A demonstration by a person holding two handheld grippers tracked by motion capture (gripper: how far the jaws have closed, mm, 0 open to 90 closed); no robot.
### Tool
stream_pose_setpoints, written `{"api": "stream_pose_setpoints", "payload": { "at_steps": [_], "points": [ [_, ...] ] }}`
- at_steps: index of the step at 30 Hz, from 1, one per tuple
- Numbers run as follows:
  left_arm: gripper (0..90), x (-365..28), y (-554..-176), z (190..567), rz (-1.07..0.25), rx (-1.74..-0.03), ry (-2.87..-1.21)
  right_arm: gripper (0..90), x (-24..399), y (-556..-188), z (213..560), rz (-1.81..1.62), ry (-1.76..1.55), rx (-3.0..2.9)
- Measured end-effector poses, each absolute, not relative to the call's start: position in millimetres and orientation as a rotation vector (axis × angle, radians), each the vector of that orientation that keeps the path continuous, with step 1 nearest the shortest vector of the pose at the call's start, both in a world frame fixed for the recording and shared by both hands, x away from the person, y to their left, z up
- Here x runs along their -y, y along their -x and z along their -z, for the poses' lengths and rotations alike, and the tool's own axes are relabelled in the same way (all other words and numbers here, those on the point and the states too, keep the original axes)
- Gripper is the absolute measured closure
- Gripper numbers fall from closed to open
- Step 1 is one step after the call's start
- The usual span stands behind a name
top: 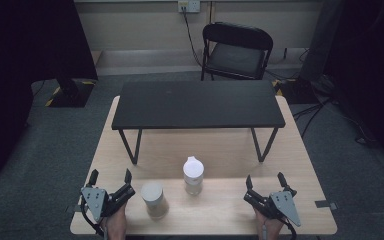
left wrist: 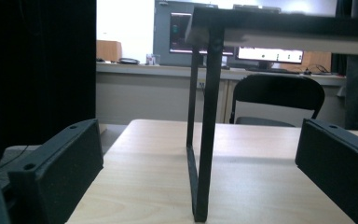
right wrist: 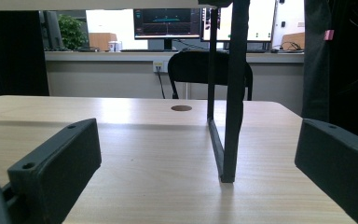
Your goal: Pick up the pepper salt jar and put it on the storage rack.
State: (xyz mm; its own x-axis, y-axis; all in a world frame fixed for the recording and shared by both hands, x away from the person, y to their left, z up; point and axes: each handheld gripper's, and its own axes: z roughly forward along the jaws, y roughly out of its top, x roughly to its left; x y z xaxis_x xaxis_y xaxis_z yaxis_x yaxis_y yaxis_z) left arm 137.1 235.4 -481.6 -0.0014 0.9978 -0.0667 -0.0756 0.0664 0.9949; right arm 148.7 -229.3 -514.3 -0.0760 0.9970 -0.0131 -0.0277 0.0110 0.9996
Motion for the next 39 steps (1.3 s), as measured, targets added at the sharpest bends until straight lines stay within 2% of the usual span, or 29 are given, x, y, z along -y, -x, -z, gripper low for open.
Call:
{"api": "stream_pose_setpoints", "payload": {
  "at_steps": [25, 39],
  "points": [
    [0.2, -234, -105, 448, -1.073, -1.038, -1.169, 0.0, 228, -149, 514, -1.264, -1.146, -1.245],
    [0.1, -228, -102, 454, -0.971, -0.932, -1.235, 0.0, 228, -149, 514, -1.263, -1.146, -1.245]
  ]
}}
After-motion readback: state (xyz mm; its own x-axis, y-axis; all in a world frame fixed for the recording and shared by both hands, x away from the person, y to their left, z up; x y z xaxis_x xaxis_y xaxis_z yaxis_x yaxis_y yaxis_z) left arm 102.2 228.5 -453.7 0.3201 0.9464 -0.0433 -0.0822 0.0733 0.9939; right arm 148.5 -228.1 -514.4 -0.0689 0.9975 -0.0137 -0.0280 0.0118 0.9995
